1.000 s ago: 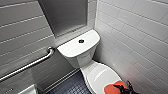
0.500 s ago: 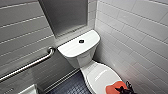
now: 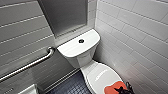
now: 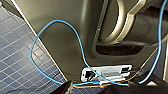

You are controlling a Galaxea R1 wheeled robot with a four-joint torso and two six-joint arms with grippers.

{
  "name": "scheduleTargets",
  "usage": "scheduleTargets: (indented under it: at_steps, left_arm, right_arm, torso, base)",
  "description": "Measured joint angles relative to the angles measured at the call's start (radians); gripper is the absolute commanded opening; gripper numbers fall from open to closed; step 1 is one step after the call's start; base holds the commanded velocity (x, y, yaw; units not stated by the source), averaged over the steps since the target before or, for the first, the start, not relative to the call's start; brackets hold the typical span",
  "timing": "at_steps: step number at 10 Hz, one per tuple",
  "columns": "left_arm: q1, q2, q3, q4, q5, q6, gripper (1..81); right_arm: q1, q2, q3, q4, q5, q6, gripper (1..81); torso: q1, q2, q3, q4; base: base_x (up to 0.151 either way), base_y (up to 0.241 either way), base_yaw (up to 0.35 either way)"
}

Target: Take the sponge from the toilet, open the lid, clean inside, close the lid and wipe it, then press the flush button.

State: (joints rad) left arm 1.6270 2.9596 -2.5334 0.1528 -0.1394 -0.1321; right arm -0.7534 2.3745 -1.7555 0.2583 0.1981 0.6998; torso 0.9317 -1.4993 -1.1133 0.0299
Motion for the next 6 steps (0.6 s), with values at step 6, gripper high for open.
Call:
scheduleTargets:
  at_steps: [6]
  left_arm:
    - [-0.025, -0.006, 0.016, 0.001, 0.000, 0.000, 81.1]
  right_arm:
    - [-0.118, -0.263, 0.383, -0.004, 0.145, -0.075, 1.0]
  torso:
    - [0.001, 0.000, -0.001, 0.000]
  base:
    - [0.000, 0.000, 0.000]
